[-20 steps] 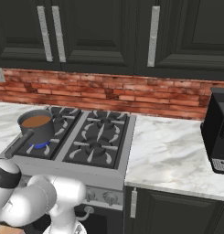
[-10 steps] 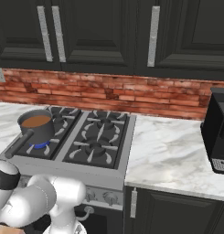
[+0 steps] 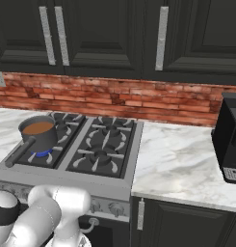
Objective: Pick up the sugar cube(s) and place them in the saucepan with hot chocolate.
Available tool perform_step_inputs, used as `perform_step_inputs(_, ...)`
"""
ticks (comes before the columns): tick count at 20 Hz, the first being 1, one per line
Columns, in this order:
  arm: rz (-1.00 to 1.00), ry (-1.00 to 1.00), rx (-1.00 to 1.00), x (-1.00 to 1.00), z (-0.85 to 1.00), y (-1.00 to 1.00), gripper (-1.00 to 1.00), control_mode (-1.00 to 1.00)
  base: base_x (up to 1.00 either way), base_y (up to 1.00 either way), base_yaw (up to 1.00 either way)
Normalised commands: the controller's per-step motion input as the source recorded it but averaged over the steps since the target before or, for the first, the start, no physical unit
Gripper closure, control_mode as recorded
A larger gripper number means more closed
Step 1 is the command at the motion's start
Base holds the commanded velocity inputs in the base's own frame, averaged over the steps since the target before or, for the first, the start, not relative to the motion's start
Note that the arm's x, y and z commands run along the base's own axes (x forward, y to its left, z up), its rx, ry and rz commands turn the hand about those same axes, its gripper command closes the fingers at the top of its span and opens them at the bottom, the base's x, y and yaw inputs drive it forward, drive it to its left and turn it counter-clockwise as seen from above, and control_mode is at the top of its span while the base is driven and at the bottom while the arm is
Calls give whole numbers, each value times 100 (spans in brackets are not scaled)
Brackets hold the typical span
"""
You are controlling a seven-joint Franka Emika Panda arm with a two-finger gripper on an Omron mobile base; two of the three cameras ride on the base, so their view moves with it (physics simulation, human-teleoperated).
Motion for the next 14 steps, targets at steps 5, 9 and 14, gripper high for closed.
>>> perform_step_inputs(5, -15, 1, 0, 7, 7, 17, -100, -100, 0, 0, 0)
perform_step_inputs(9, -3, 15, 0, 6, 5, 13, -100, -100, 0, 0, 0)
perform_step_inputs(14, 0, 19, 0, 25, 0, 15, -100, -100, 0, 0, 0)
